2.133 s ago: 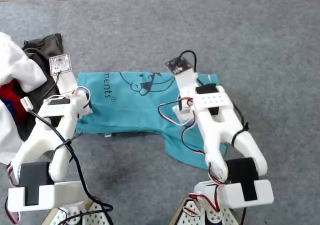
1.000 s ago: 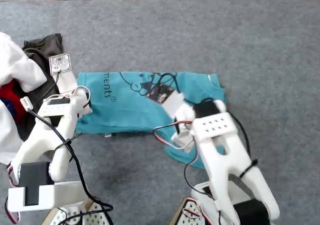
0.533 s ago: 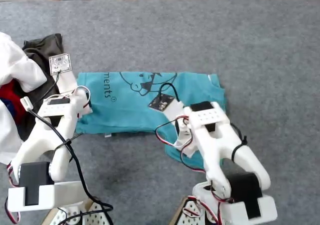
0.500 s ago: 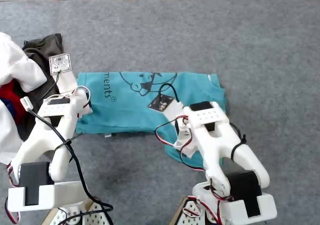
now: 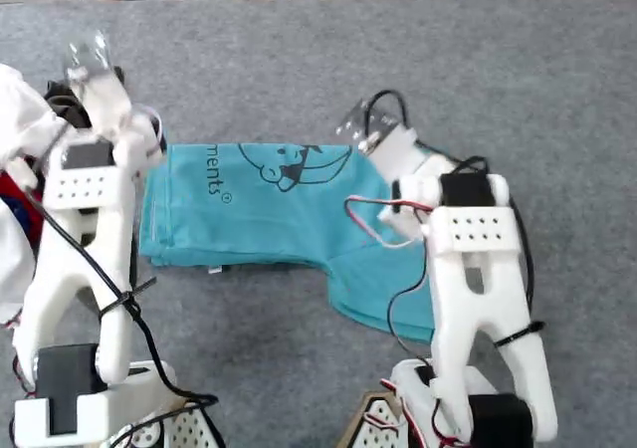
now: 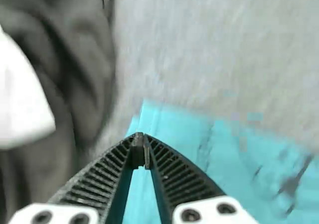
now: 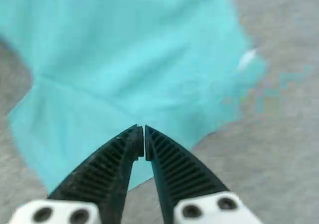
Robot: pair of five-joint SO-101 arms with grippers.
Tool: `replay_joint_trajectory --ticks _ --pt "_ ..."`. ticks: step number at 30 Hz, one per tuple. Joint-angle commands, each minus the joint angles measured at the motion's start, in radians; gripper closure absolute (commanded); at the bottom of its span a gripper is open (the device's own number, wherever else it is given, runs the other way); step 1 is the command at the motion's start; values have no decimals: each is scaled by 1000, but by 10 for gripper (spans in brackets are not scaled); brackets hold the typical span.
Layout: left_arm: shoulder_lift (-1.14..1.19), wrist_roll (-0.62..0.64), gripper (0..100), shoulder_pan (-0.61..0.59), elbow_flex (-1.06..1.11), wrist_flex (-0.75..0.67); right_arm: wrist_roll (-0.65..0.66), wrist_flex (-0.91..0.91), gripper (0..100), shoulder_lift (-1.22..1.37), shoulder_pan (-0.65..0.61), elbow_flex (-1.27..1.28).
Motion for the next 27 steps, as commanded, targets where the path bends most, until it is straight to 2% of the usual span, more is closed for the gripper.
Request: replay_joint_trajectory --ticks 1,7,12,17,22,27 --pt "140 31 971 28 -116 -112 -21 -181 984 39 20 -54" --pt "517 31 971 42 -263 -135 -160 -358 984 332 23 -136" --pt "735 26 972 -7 -412 -104 -227 -502 984 622 129 -286" --pt "753 21 972 -45 -518 86 -233 -408 984 877 207 -504" --pt "750 23 972 -110 -484 97 -233 -275 984 1003 216 -671" --pt "738 23 972 -119 -475 91 -233 -253 984 1029 218 -696"
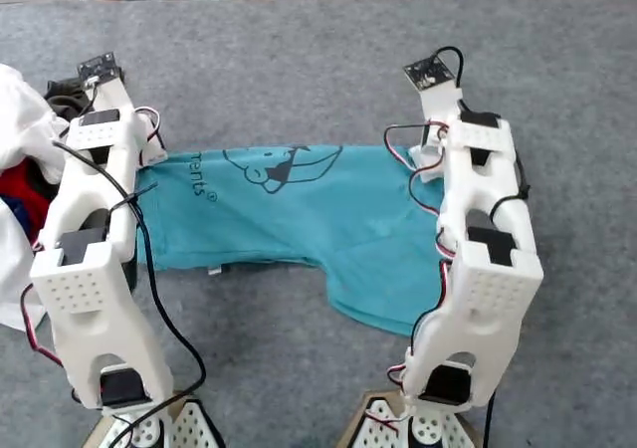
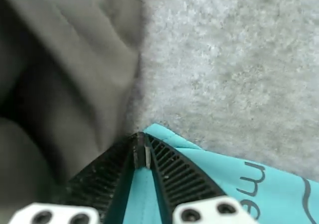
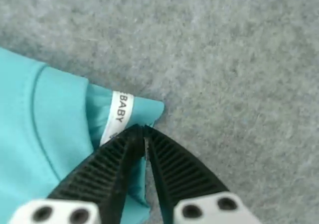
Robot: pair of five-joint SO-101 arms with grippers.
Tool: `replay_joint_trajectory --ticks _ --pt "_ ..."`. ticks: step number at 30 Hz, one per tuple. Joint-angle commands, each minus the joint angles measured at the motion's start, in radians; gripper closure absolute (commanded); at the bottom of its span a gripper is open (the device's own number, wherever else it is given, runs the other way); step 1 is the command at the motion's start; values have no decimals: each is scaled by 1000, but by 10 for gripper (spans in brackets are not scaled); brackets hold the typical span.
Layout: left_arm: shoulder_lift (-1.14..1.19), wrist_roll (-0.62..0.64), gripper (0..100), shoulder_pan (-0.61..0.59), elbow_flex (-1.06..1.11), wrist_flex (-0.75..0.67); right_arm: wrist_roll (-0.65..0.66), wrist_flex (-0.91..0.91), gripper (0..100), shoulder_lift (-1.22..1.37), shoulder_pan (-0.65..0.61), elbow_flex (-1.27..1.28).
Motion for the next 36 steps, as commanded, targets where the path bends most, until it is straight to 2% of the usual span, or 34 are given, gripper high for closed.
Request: replay_joint_trajectory --ticks 1,10,19,23,27,32,36 --pt "-31 0 972 -30 -24 11 -6 5 984 -1 18 -47" --pt "-210 8 971 5 -116 12 -5 5 984 -1 20 -47" --pt "-153 2 972 47 12 20 15 38 984 -53 38 -38" --pt "-344 -80 972 120 -15 301 66 83 984 -232 37 -19" --pt "-537 -94 972 154 90 249 100 92 984 -429 0 91" --pt "-548 -157 972 157 286 227 247 137 984 -727 -95 286" --pt "-560 -193 972 154 503 106 325 203 984 -908 -121 432"
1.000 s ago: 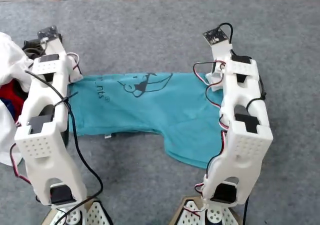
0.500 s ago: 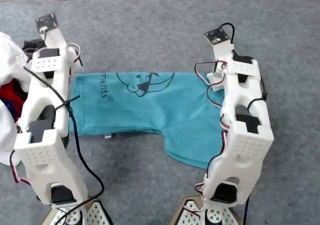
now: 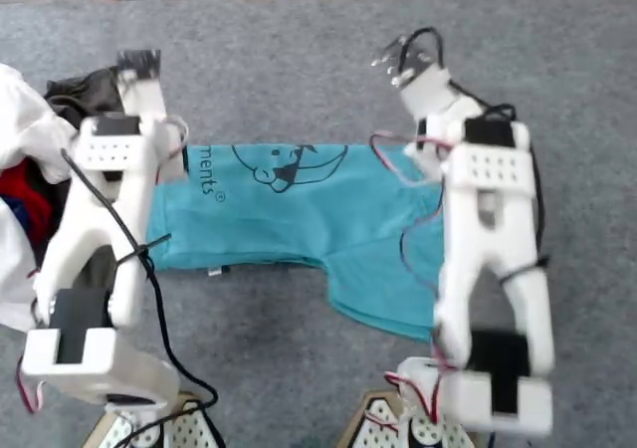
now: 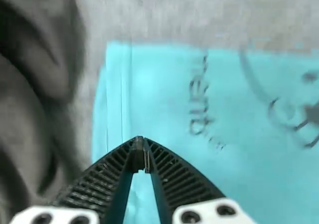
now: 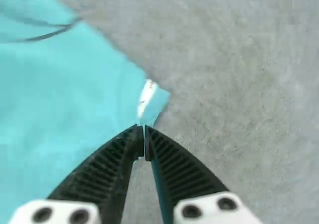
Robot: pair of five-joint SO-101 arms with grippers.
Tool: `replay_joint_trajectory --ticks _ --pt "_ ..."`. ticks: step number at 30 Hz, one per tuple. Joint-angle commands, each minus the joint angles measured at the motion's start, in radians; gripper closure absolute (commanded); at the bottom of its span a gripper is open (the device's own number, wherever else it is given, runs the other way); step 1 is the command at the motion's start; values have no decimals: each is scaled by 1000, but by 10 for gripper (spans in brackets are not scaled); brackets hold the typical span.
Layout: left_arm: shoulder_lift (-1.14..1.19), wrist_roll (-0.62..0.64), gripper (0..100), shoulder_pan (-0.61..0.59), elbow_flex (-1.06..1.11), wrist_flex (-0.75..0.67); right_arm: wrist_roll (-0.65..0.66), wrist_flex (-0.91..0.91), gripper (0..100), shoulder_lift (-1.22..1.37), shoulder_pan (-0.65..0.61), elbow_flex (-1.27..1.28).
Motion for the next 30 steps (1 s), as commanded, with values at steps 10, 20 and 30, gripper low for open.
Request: replay_joint_trajectory --ticks 10,20,30 --pt "-57 -31 971 -2 351 -265 196 308 984 -308 -100 268" --pt "-66 -25 971 -4 348 -230 195 552 978 -380 -305 309" --pt "-66 -25 971 -2 328 -219 201 345 814 -387 -427 682"
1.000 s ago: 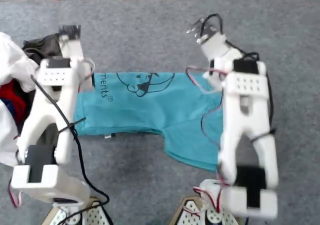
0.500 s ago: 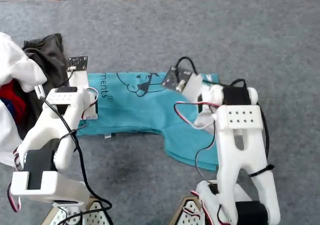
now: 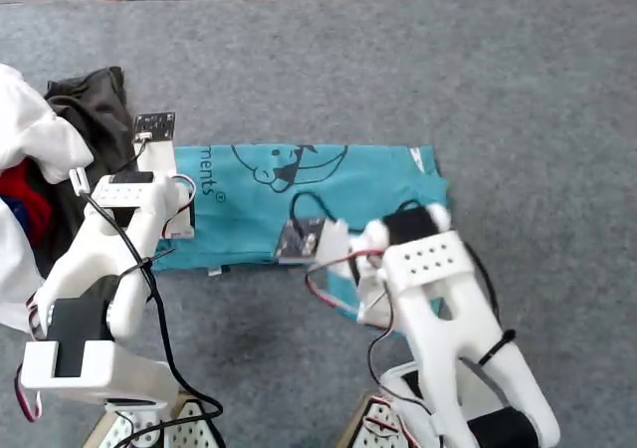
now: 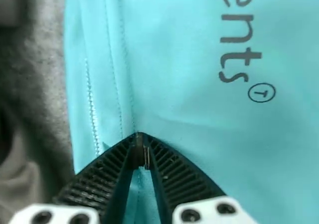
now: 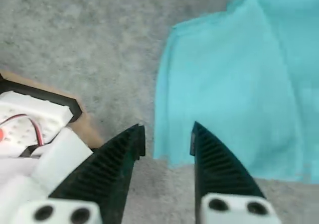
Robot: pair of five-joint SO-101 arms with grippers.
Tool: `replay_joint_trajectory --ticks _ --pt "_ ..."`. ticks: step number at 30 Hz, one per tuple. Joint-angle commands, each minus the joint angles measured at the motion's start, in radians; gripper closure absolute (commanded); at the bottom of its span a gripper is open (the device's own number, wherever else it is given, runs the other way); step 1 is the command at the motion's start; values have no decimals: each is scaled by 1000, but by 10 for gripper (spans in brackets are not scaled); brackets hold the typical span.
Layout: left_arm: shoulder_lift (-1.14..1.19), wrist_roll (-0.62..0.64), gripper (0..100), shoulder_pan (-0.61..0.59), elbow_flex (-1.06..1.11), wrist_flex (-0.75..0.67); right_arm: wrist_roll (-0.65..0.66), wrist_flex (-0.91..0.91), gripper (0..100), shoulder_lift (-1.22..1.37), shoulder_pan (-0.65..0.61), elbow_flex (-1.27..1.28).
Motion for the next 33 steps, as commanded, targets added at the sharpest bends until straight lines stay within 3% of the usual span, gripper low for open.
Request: replay_joint_trajectory --ticks 1,14,19,33 --pt "-26 -2 971 -2 -33 3 12 -114 814 -30 -52 117" --pt "-26 -2 971 -2 -24 -12 12 -408 837 -22 -83 364" --pt "-26 -3 971 -2 -24 -11 11 -416 988 -24 -83 367" --pt "-26 -3 971 -2 -22 -9 6 -402 972 -28 9 318"
